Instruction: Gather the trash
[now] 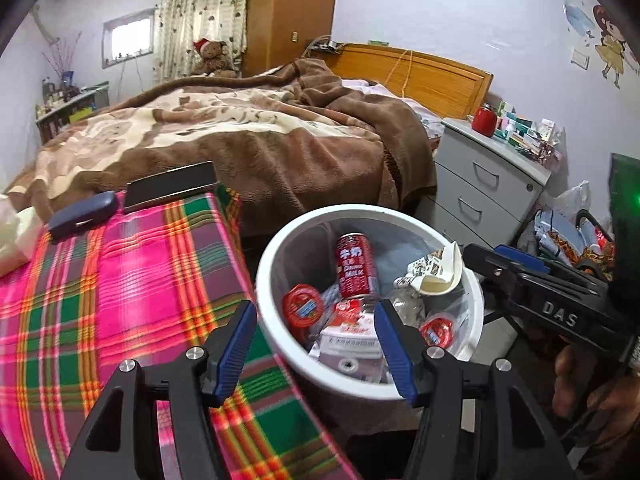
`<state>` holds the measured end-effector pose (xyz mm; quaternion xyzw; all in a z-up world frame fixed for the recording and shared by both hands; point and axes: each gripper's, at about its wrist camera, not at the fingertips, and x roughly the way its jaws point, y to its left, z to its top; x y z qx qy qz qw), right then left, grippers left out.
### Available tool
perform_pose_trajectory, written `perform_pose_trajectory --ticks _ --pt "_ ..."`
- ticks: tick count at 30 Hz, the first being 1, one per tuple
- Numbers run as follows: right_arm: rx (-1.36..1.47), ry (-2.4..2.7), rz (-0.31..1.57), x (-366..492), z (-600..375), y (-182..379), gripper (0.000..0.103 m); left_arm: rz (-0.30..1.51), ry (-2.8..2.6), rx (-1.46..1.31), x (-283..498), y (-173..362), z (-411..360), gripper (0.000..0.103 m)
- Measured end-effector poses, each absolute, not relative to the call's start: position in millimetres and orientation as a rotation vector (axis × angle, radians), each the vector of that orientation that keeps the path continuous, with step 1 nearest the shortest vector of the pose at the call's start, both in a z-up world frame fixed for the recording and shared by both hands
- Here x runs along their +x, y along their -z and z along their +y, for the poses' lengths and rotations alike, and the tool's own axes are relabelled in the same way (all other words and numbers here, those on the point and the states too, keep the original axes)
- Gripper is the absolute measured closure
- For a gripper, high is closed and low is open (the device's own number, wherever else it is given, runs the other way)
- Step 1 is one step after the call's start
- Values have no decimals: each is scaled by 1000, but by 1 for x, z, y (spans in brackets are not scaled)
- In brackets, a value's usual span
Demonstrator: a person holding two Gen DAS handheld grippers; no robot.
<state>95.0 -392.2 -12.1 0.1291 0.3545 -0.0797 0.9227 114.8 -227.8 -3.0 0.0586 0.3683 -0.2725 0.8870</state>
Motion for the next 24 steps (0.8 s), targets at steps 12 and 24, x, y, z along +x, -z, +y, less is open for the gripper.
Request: perform_pose_trajectory --ticks 12,24 --pt "185 172 569 44 -350 0 48 685 506 81 58 -7 -179 42" --pt "186 170 524 24 -331 -2 48 621 427 117 18 -10 -157 42"
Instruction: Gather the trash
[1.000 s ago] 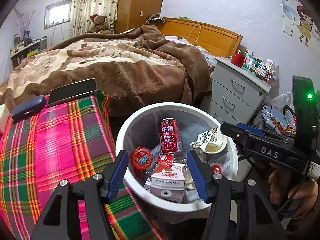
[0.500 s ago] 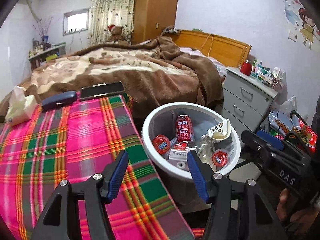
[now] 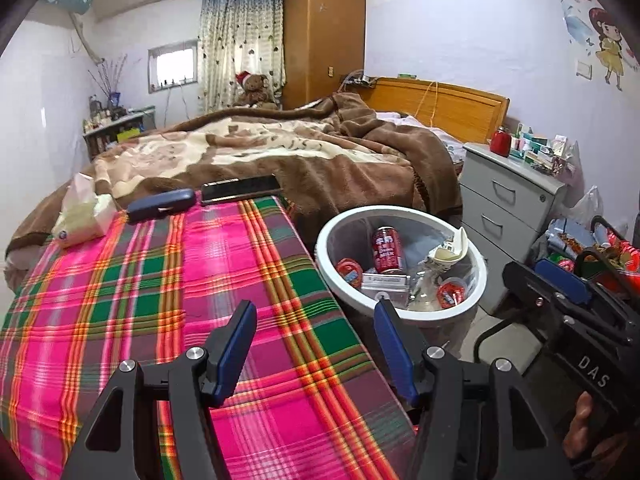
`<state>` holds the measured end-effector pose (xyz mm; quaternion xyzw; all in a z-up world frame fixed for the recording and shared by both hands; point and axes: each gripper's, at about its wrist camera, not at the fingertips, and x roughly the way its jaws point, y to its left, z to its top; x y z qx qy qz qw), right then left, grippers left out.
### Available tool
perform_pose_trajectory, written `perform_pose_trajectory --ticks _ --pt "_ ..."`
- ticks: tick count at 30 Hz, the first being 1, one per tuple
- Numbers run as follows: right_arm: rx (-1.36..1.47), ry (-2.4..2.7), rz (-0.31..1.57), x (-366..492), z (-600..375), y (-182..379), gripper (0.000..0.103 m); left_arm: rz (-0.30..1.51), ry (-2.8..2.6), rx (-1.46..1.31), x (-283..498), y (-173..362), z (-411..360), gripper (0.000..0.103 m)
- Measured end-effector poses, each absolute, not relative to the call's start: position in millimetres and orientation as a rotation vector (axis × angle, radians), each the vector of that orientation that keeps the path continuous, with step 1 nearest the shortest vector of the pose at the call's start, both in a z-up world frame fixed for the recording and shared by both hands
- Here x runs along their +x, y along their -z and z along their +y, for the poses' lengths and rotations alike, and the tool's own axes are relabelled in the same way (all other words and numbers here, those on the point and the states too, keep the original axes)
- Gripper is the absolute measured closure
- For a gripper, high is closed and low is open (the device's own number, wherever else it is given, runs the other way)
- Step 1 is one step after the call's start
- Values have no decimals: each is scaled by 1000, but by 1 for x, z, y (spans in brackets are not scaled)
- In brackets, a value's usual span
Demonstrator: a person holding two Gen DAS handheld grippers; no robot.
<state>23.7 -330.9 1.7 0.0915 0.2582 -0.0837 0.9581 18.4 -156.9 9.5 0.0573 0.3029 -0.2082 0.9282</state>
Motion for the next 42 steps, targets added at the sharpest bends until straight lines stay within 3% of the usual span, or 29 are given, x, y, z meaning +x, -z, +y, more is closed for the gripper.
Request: perform_pose_trajectory --ticks 42 --pt "197 165 522 10 -326 1 48 612 423 122 2 -9 -158 42"
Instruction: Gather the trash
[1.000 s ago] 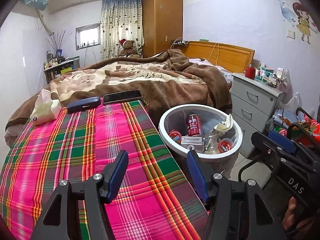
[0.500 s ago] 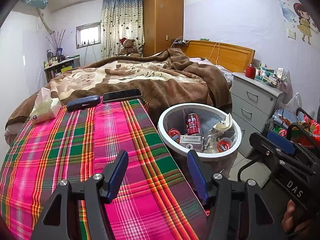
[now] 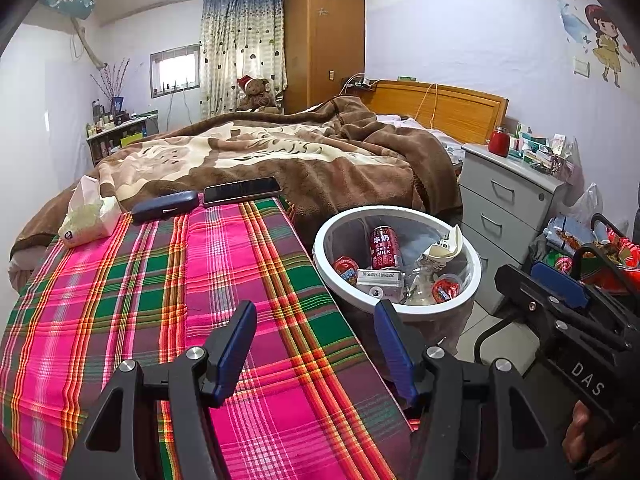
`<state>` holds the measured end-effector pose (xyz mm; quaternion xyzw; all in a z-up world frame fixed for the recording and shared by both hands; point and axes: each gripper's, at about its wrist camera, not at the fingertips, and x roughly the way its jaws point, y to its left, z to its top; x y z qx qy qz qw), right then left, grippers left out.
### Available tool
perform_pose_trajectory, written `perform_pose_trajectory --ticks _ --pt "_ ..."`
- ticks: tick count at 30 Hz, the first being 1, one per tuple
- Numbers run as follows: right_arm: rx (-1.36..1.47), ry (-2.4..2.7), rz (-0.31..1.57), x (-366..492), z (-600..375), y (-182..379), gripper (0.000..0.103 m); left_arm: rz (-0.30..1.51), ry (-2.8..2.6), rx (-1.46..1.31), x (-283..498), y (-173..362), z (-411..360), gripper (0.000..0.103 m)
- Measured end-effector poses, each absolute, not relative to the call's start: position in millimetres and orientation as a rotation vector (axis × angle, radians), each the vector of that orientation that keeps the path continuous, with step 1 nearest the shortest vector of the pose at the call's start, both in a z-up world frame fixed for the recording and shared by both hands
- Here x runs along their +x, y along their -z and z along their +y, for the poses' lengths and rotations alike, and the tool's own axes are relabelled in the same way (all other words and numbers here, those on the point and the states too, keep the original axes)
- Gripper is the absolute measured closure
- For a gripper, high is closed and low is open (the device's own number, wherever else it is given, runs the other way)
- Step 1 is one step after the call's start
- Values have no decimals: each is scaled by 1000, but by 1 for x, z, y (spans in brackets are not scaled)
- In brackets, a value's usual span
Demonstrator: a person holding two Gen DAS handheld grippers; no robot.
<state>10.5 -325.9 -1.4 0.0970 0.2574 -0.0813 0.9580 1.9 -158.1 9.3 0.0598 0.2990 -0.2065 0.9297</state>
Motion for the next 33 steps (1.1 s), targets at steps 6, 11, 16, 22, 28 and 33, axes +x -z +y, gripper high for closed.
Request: perform_pose_trajectory --ticks 6,11,16,22,28,33 --pt "196 164 522 10 -326 2 48 612 423 122 1 -9 -158 42" --pt "196 159 524 11 -325 3 48 613 422 123 1 -9 -158 42" --pt "195 159 524 11 -324 3 48 614 421 124 1 -9 -158 42" --pt "196 159 525 10 -324 3 48 613 421 125 2 -10 -157 42" --pt "195 158 526 11 -324 3 48 613 422 124 2 -9 -157 42" --pt "192 157 525 10 -322 3 48 612 422 124 1 -9 -156 42"
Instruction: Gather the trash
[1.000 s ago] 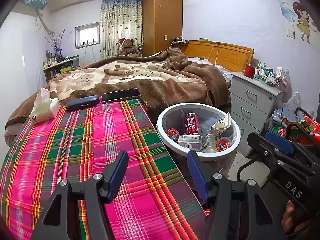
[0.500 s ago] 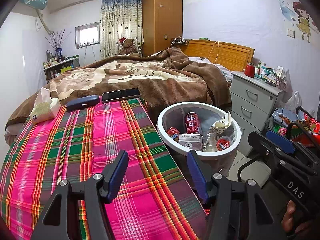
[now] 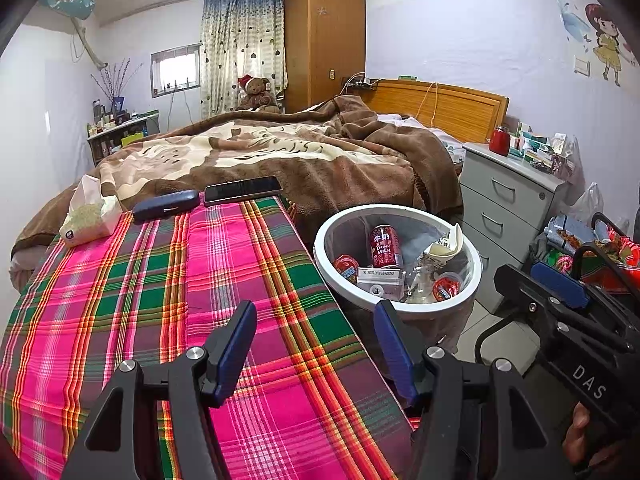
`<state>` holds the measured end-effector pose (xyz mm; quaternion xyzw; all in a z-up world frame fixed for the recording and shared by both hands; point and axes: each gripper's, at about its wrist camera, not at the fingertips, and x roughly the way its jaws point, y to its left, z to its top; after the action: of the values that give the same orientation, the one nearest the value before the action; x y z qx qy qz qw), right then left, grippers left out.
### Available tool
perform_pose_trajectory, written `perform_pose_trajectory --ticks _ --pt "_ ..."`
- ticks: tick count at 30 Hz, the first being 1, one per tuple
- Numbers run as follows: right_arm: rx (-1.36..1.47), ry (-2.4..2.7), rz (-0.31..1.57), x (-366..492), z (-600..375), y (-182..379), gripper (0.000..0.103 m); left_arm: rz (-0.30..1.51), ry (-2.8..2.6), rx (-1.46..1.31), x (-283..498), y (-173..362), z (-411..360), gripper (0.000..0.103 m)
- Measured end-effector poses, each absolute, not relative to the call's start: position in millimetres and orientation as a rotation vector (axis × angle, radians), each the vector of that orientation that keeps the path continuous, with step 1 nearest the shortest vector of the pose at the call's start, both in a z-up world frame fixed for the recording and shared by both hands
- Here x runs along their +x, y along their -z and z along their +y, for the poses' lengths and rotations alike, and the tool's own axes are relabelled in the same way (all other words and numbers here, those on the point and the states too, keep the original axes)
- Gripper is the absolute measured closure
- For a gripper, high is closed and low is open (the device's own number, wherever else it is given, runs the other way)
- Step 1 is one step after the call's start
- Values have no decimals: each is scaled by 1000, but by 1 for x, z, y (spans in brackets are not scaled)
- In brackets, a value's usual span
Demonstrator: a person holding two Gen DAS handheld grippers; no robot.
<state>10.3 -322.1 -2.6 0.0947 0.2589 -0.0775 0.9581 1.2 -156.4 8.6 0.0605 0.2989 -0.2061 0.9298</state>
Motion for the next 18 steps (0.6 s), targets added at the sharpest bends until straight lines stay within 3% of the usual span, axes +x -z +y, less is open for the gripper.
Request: perform_pose_trajectory --ticks 18 --pt "196 158 527 10 -320 2 48 620 422 125 1 -10 -158 42"
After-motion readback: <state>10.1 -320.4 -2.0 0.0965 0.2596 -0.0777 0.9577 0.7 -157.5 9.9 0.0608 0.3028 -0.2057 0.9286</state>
